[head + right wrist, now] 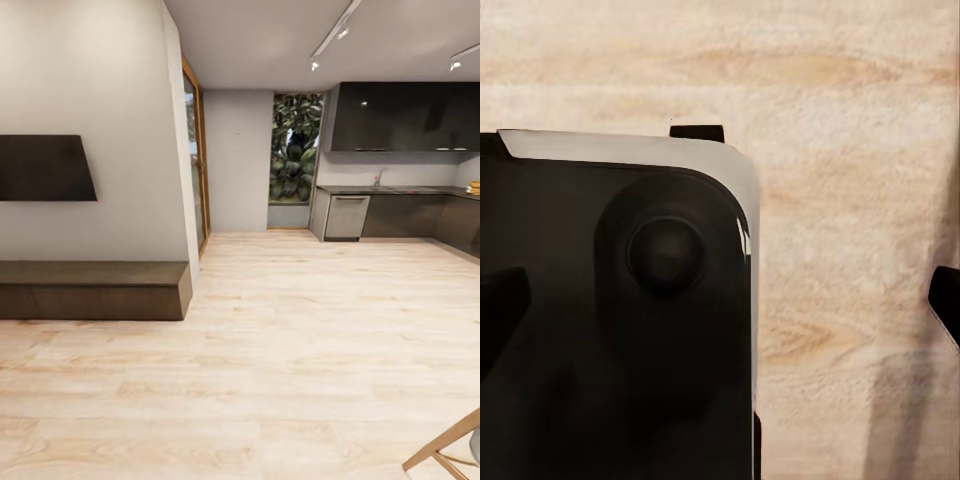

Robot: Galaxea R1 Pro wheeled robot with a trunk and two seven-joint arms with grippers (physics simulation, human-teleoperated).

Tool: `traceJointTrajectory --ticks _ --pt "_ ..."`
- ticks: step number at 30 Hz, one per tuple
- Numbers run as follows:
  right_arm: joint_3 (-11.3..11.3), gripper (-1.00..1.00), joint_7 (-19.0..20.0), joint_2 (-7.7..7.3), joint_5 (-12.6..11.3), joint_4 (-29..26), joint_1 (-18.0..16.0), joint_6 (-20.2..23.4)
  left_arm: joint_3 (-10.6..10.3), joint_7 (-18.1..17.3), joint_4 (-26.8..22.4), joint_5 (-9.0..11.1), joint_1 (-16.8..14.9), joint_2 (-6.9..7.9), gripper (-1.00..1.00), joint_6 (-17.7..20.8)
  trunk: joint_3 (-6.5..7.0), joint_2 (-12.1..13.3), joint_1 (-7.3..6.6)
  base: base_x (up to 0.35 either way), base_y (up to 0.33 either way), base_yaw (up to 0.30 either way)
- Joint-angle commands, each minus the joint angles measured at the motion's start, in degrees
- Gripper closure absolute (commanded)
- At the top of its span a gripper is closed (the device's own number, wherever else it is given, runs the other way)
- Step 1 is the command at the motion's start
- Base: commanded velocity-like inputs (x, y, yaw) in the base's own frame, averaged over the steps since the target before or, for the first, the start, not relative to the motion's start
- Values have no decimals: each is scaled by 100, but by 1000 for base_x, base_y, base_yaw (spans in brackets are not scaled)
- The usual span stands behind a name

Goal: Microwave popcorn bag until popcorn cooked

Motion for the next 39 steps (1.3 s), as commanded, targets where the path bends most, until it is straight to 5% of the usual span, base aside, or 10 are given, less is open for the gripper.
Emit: traceJointTrajectory --ticks 1,39 --pt "-4 -100 2 0 -3 -9 3 -8 2 2 -2 0 -2 0 -100 -4 -5 -2 4 340 0 -49" --pt "-4 -100 -2 0 -3 -9 3 -8 2 2 -1 0 -2 2 -100 -4 -5 -2 4 340 0 -60"
